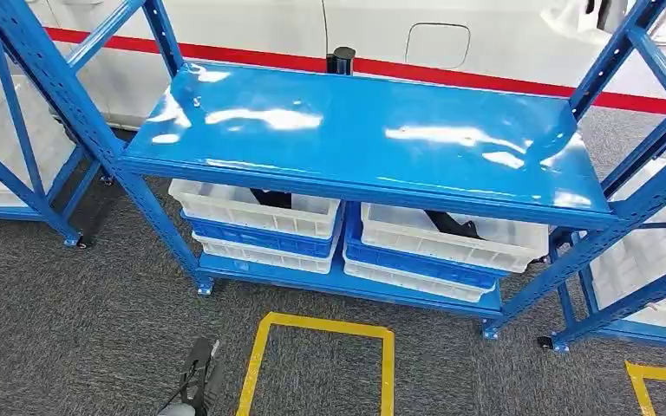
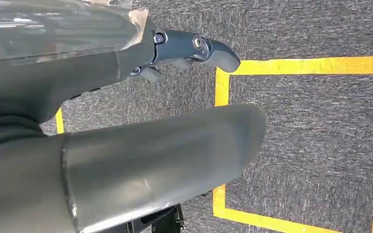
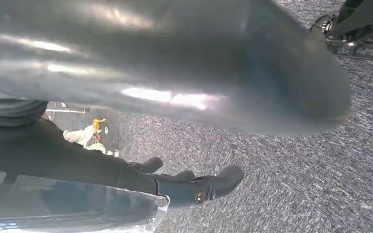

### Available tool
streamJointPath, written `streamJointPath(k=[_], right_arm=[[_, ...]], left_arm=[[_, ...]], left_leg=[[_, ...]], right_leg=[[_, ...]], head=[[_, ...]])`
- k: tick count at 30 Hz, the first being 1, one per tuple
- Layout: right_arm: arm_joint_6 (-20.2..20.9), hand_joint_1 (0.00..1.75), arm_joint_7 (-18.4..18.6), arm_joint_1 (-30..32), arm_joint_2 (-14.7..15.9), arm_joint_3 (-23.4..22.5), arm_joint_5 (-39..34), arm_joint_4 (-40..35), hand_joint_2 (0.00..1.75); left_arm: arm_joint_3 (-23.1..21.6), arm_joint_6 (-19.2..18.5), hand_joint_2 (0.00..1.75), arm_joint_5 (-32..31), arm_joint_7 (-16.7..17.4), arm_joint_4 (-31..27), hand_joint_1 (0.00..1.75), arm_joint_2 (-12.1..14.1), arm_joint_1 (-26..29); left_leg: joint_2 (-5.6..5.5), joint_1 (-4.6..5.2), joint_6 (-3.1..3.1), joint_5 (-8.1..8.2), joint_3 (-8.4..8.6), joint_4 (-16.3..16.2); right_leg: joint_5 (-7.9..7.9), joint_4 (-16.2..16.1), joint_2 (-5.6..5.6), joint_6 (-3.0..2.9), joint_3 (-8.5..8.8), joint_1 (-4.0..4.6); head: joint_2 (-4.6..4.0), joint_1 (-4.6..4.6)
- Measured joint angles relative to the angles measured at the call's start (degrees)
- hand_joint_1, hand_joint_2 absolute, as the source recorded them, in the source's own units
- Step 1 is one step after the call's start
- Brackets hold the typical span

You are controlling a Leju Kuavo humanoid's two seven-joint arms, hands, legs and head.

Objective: Take the parts from the cabinet and place them on the table.

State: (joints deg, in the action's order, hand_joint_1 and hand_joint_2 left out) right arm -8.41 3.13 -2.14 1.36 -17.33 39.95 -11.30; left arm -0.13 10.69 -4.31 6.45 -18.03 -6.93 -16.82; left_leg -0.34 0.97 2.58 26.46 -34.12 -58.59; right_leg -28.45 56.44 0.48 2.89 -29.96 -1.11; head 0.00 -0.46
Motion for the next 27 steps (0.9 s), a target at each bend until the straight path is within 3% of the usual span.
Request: streamJointPath(k=[2, 3, 4, 5, 7, 8, 9, 10, 11, 13, 15, 16, 17, 21, 24, 27], right_arm=[[0.0, 0.0, 0.0, 0.0, 0.0, 0.0, -0.1, 0.0, 0.0], [0.0, 0.0, 0.0, 0.0, 0.1, 0.0, -0.1, 0.0, 0.0], [0.0, 0.0, 0.0, 0.0, 0.0, 0.0, -0.1, 0.0, 0.0], [0.0, 0.0, 0.0, -0.1, 0.0, 0.0, -0.1, 0.0, 0.0], [0.0, 0.0, 0.0, -0.1, 0.2, 0.0, -0.1, 0.0, 0.0], [-0.1, 0.0, 0.0, -0.1, 0.3, 0.0, 0.2, 0.0, 0.0], [-0.1, 0.0, 0.0, 0.2, 0.3, 0.0, 0.3, 0.0, 0.0], [-0.1, 0.0, 0.0, 0.4, 0.3, 0.0, 0.5, 0.0, 0.0], [-0.1, 0.0, 0.0, 0.3, 0.3, 0.0, 0.5, 0.0, 0.0], [-0.2, 0.0, 0.0, 0.1, 0.5, 0.0, 0.7, 0.0, 0.0], [-0.7, 0.0, 0.2, -0.1, 0.4, 0.0, 0.7, 0.0, 0.0], [-0.9, 0.0, 0.3, -0.1, 0.4, 0.0, 0.7, 0.0, 0.0], [-1.0, 0.0, 0.4, -0.1, 0.4, 0.0, 0.7, 0.0, 0.0], [-1.1, 0.0, 0.4, -0.1, 0.3, 0.0, 0.7, 0.0, 0.0], [-1.1, 0.0, 0.4, -0.1, 0.3, 0.0, 0.7, 0.0, 0.0], [-1.1, 0.0, 0.4, -0.1, 0.3, 0.0, 0.7, 0.0, 0.0]], left_arm=[[-0.3, -0.2, 0.0, 0.0, 0.0, 0.0, 0.0, 0.0, 0.0], [-0.5, -0.2, 0.0, 0.0, 0.0, 0.0, 0.0, 0.0, -0.1], [-0.7, -0.3, 0.0, 0.1, 0.0, 0.0, 0.0, 0.0, -0.1], [-0.8, -0.3, 0.0, 0.1, 0.0, 0.0, 0.0, 0.0, -0.2], [-0.9, -0.3, 0.0, 0.2, 0.0, 0.0, 0.0, 0.0, -0.1], [-1.0, -0.3, 0.0, 0.2, 0.1, 0.0, 0.0, 0.0, -0.1], [-1.3, -0.2, 0.0, 0.2, 0.4, 0.0, 0.0, 0.0, -0.1], [-1.6, -0.1, 0.0, 0.2, 0.5, 0.0, 0.0, 0.0, -0.1], [-1.8, 0.0, 0.0, 0.1, 0.5, 0.0, 0.0, 0.0, -0.1], [-2.3, 0.1, 0.0, -0.2, 0.6, 0.0, 0.0, 0.0, -0.2], [-2.7, 0.2, 0.0, -0.3, 0.8, 0.0, 0.0, 0.1, -0.2], [-2.8, 0.3, 0.0, -0.3, 1.0, 0.0, 0.0, 0.1, -0.2], [-2.9, 0.4, 0.0, -0.3, 1.1, 0.0, 0.0, 0.1, -0.2], [-3.3, 0.5, 0.0, -0.3, 1.2, 0.0, 0.0, 0.1, -0.2], [-3.3, 0.7, 0.0, -0.3, 1.3, 0.0, 0.0, 0.1, -0.2], [-3.3, 0.7, 0.0, -0.3, 1.3, 0.0, 0.0, 0.1, -0.2]], left_leg=[[0.09, 0.12, 0.34, -0.03, 0.14, 0.1], [0.29, -0.4, 0.78, -0.42, 0.8, 1.1], [0.64, -0.55, 1.09, -0.57, 1.2, 1.6], [0.9, -0.66, 1.35, -0.61, 1.29, 1.7], [1.24, -0.59, 1.47, -0.48, 1.25, 1.7], [1.34, -0.56, 1.46, -0.45, 1.25, 1.6], [1.34, -0.59, 1.37, -0.39, 1.29, 1.6], [1.3, -0.68, 1.21, -0.29, 1.42, 1.6], [1.24, -0.83, 0.97, -0.15, 1.58, 1.6], [1.23, -0.9, 0.21, 0.31, 1.87, 1.1], [1.21, -0.51, -0.6, 0.78, 1.95, 0.8], [1.19, -0.5, 0.01, 0.98, 1.94, 0.6], [1.16, -0.51, 0.97, 0.58, 1.94, 0.7], [1.2, -0.65, 1.07, 0.58, 2.27, 1.3], [1.21, -0.76, 0.77, 0.44, 2.36, 1.5], [1.21, -1.02, -1.06, 0.46, 2.39, 1.6]], right_leg=[[0.07, -0.4, 0.18, 0.49, -0.22, -0.12], [-0.14, -0.4, 0.2, 0.76, -0.05, 0.16], [-0.66, 0.9, 0.02, 0.67, -0.3, -0.12], [-2.13, 3.7, 0.02, 0.31, -1.76, -0.03], [-6.3, 14.1, 0.02, -0.27, -7.43, -0.02], [-7.26, 17.8, 0.02, -0.15, -9.45, -0.02], [-7.02, 18.7, -0.01, 0.23, -10.25, -0.07], [-5.6, 16.5, -0.04, 0.87, -9.41, -0.19], [-3.45, 12.1, -0.13, 1.57, -7.42, -0.35], [0.86, 1.2, -0.85, 2.57, -2.24, -0.69], [1.25, 1.0, -0.73, 0.77, -1.91, -0.25], [1.5, 0.9, -0.72, 0.56, -1.9, -0.62], [1.5, 0.9, -0.66, 0.55, -1.88, -0.48], [1.41, 0.9, -0.52, 0.4, -1.88, -0.09], [1.28, 1.0, -0.53, 0.05, -1.87, 0.1], [1.19, 1.0, -0.54, -0.4, -1.89, 0.35]], head=[[0.0, -0.04], [0.0, -0.02], [0.0, 0.07], [0.0, 0.26], [0.0, 0.48], [0.0, 0.46], [0.0, 0.5], [0.0, 0.52], [0.0, 0.53], [0.0, 0.59], [0.0, 0.52], [0.0, 0.39], [0.0, 0.37], [0.0, 0.37], [0.0, 0.39], [0.0, 0.39]])
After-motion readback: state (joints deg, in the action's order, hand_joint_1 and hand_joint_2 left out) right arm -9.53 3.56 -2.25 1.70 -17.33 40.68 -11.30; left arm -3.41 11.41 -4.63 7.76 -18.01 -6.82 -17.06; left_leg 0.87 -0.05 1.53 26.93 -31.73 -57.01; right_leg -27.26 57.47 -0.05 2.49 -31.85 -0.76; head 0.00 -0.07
